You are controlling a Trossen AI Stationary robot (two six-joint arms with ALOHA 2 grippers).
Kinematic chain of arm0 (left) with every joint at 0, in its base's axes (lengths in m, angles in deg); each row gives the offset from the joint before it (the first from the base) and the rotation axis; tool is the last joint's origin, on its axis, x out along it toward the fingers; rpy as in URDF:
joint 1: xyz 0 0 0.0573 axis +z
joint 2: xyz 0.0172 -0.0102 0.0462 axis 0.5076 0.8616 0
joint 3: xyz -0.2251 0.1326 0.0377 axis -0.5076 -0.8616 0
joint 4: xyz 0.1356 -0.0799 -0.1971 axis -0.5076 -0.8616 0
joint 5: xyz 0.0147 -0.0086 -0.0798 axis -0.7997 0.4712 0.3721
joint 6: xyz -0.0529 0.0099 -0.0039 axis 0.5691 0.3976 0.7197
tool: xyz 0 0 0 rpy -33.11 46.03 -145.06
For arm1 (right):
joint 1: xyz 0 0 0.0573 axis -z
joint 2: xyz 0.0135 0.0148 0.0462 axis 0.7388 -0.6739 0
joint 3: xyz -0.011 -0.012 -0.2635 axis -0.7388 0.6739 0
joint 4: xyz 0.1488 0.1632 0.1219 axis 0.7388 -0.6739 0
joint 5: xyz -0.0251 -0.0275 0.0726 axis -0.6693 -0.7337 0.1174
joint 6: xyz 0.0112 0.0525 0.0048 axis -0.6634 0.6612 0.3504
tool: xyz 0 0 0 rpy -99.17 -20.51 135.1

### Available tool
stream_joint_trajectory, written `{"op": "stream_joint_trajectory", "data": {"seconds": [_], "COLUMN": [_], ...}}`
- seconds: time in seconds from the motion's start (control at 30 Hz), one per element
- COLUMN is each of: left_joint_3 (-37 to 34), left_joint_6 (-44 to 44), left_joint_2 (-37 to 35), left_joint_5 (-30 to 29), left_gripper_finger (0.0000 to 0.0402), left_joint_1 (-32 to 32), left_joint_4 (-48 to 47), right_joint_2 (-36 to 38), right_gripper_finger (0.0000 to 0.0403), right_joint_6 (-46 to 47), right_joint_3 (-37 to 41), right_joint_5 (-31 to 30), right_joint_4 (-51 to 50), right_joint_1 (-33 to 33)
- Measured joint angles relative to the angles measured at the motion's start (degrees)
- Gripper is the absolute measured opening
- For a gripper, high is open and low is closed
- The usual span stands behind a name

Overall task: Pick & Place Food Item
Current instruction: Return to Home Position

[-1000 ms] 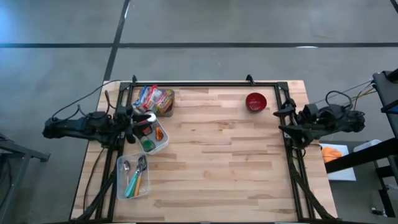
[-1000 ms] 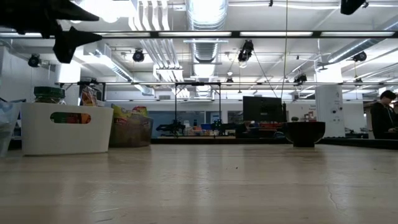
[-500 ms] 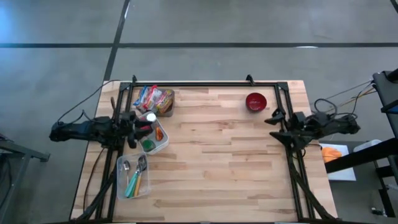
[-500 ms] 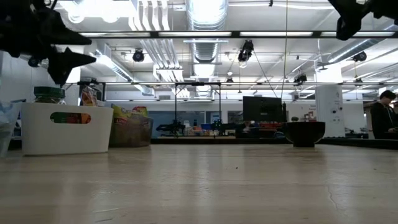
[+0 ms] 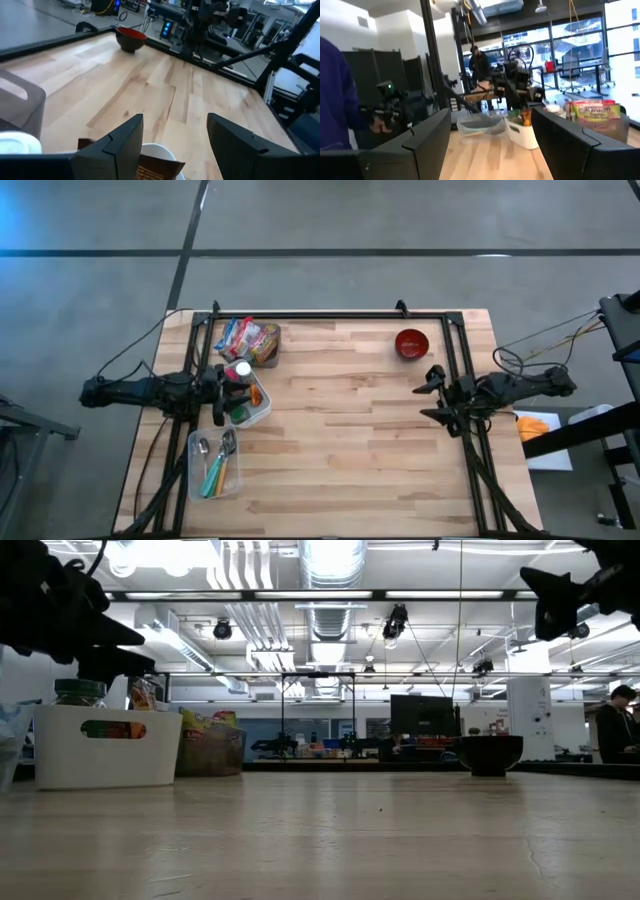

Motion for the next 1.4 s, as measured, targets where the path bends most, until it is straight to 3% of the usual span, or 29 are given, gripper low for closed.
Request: {"op": "stream_joint_trajectory", "data": {"seconds": [0.17,0.47,1.4], "left_joint_3": [-0.02,-0.04,-0.11], "left_joint_6": [-2.2,-2.22,-2.35], "left_joint_2": [0.23,0.23,0.23], "left_joint_5": [0.01,0.01,0.01], "left_gripper_finger": [0.022,0.022,0.022], "left_joint_1": [-0.01,-0.02,-0.02], "left_joint_4": [-0.07,-0.23,-0.32], "right_joint_2": [-0.64,-2.69,-3.37], "right_gripper_finger": [0.0271,0.0271,0.0271], "right_joint_6": [-0.09,-9.02,-8.85], "right_joint_3": [0.48,0.47,0.45], "right_joint_5": [-0.02,-0.45,-0.44], "right_joint_4": [-2.08,-4.42,-4.5], "right_joint_1": [0.0,0.0,0.0]}}
